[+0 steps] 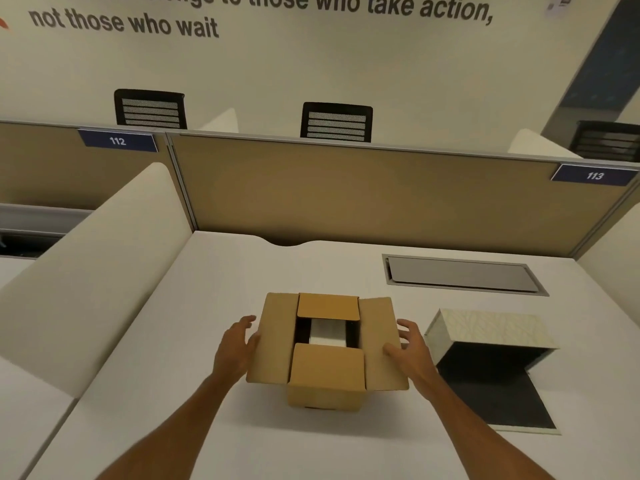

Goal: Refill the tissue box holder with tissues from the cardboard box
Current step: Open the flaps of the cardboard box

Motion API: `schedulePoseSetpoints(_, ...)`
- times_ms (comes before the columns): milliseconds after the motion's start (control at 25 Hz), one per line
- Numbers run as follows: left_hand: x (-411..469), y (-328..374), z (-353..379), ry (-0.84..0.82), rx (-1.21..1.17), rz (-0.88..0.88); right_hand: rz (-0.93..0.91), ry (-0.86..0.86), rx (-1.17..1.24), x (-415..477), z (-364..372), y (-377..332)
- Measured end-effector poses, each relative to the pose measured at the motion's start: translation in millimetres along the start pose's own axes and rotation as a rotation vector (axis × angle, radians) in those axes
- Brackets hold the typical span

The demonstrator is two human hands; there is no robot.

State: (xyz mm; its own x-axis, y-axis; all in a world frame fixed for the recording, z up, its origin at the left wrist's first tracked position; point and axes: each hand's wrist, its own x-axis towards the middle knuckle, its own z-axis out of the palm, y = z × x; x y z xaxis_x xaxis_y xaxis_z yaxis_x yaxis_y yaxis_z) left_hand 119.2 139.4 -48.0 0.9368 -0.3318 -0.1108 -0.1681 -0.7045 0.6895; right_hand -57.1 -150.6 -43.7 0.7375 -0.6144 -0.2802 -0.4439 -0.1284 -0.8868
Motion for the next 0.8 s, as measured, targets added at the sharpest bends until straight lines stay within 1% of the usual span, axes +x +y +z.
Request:
schedulePoseSetpoints(80,-0.6,9.3,12.5,-0.019,0.083,-0.039,-0.015,0.045,-0.216,2.2,5.1,8.5)
schedulePoseSetpoints(160,-0.8,19.4,24.6,-0.018,0.184,-0.101,-0.061,0.041,-0.417,4.7,11.3,11.5)
schedulePoseSetpoints(240,-0.5,28.1,30.5,0.006,0.432,-0.008,-0.16,0.052,-0.593,5.6,14.5,5.8)
schedulePoseSetpoints(280,0.6,31.9,31.0,0.039,0.47,0.072,-0.239,0.084,-0.659,6.5,14.4,0.8)
schedulePoseSetpoints(360,3.8,39.7,28.5,0.051,0.445,0.194,-0.386,0.128,-0.726,11.4,14.7,-10.9)
schedulePoseSetpoints(440,7.9,44.9,25.9,-0.004,0.443,0.235,-0.438,0.107,-0.738,18.2,17.9,-22.4)
schedulePoseSetpoints(520,11.4,51.1,23.6,-0.099,0.454,0.156,-0.438,0.054,-0.776,25.8,25.1,-30.8)
schedulePoseSetpoints(600,15.8,55.0,21.2,-0.141,0.405,0.043,-0.437,0.026,-0.843,31.3,34.6,-36.5)
schedulePoseSetpoints(680,19.8,58.0,17.3,-0.176,0.328,-0.015,-0.441,0.08,-0.852,35.0,42.4,-39.6)
schedulePoseSetpoints(760,23.9,56.6,10.4,-0.276,0.13,-0.067,-0.411,0.151,-0.727,38.2,48.2,-44.4)
schedulePoseSetpoints(800,24.1,55.3,5.3,-0.345,0.031,-0.09,-0.369,0.159,-0.66,40.5,49.8,-48.0)
